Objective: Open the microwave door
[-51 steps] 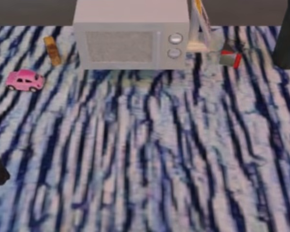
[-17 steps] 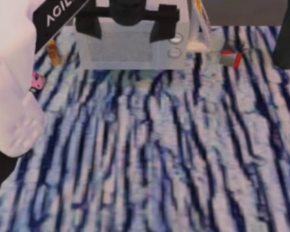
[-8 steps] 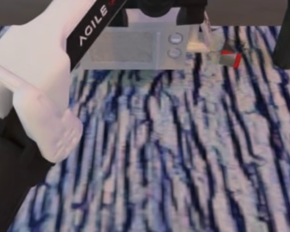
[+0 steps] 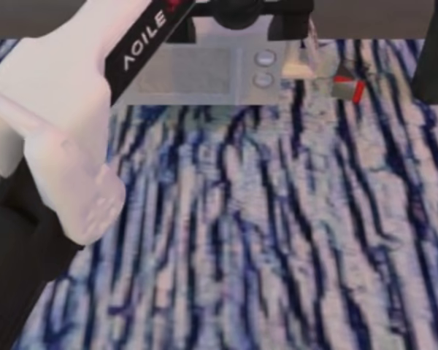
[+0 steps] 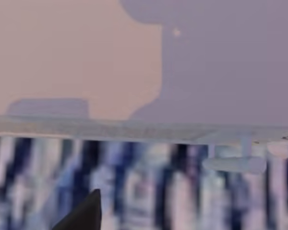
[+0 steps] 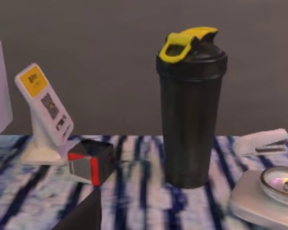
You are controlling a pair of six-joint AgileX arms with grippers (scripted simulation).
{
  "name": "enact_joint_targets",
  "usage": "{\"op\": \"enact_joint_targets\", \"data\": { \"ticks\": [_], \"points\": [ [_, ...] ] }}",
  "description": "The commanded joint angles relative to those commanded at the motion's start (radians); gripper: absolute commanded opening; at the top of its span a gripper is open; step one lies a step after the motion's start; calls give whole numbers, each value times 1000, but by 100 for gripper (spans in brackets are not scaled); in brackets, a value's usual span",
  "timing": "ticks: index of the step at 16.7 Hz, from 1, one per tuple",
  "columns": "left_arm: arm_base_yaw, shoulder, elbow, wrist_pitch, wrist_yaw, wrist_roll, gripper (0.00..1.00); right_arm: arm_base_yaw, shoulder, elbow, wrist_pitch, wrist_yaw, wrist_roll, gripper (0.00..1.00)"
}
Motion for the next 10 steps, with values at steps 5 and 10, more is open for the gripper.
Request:
{"op": "enact_joint_targets", "data": {
  "ticks": [5, 10],
  "points": [
    [31, 65, -82, 163, 14, 29, 100, 0, 0, 0, 0, 0, 0, 100],
    [34, 74, -90, 177, 16, 33, 100, 0, 0, 0, 0, 0, 0, 100]
  ]
}}
